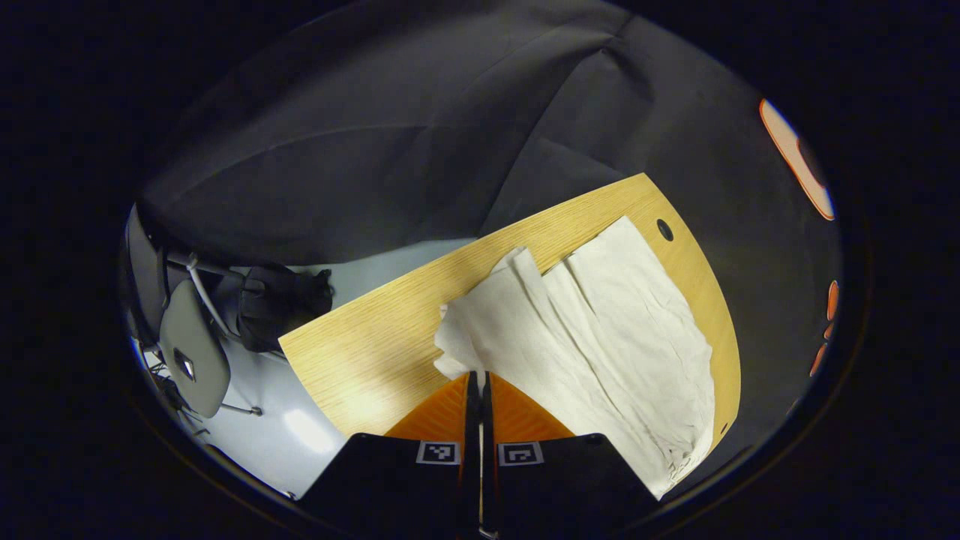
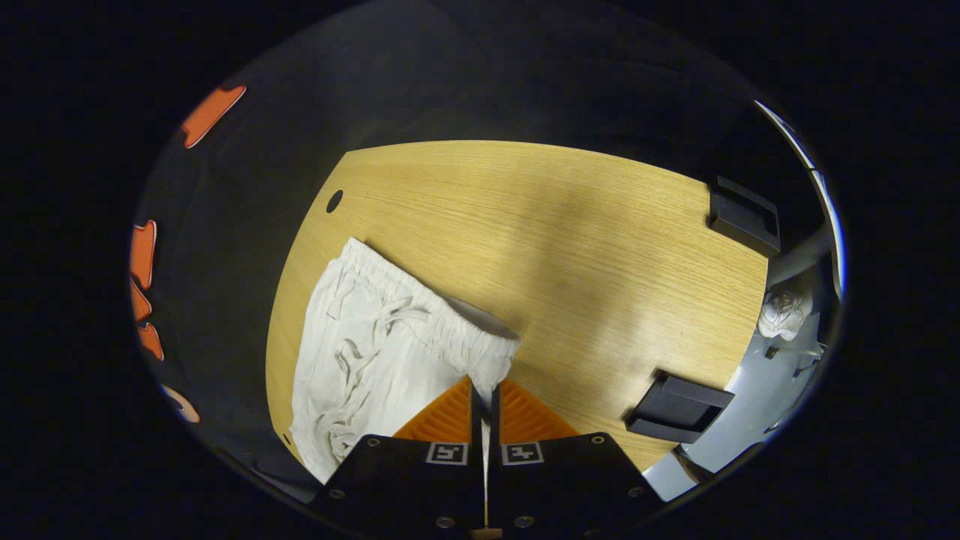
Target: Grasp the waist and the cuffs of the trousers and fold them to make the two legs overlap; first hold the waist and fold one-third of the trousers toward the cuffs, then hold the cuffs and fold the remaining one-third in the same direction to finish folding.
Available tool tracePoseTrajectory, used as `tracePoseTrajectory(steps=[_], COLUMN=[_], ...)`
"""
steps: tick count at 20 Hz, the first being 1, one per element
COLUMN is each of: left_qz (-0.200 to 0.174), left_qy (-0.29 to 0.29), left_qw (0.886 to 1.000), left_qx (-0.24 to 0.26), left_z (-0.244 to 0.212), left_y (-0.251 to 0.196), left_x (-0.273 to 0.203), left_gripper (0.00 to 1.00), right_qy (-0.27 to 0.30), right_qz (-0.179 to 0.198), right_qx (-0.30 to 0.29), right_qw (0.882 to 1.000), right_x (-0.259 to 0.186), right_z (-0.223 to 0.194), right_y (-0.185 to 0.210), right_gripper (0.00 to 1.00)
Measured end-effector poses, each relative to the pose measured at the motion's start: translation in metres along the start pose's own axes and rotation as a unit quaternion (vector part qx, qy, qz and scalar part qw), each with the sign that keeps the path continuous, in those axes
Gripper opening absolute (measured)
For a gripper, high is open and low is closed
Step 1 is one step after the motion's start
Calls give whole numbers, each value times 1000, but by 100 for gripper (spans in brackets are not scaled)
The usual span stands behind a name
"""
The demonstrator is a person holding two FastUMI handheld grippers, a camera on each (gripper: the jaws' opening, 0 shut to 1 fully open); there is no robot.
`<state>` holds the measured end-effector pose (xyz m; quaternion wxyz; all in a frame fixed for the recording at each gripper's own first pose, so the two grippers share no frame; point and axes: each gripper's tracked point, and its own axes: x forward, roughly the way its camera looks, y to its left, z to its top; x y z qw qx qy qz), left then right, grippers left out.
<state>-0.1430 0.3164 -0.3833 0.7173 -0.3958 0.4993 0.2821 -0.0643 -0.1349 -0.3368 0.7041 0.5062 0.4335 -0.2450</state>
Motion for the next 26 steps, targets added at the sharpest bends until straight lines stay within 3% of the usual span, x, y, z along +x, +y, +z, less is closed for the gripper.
tracePoseTrajectory(steps=[3,13,20,26], left_qz=[-49,-85,-114,-152], left_qy=[4,6,6,4], left_qw=[999,994,980,968], left_qx=[-19,75,160,198], left_z=[12,67,115,142], left_y=[-31,-100,-166,-217], left_x=[-7,-7,16,58], left_gripper=[5,5,5,5], right_qy=[14,43,64,86], right_qz=[22,59,57,46], right_qx=[27,68,97,116], right_qw=[999,995,992,988], right_x=[-10,-17,-8,25], right_z=[5,31,51,64], right_y=[17,95,139,175], right_gripper=[2,2,2,2])
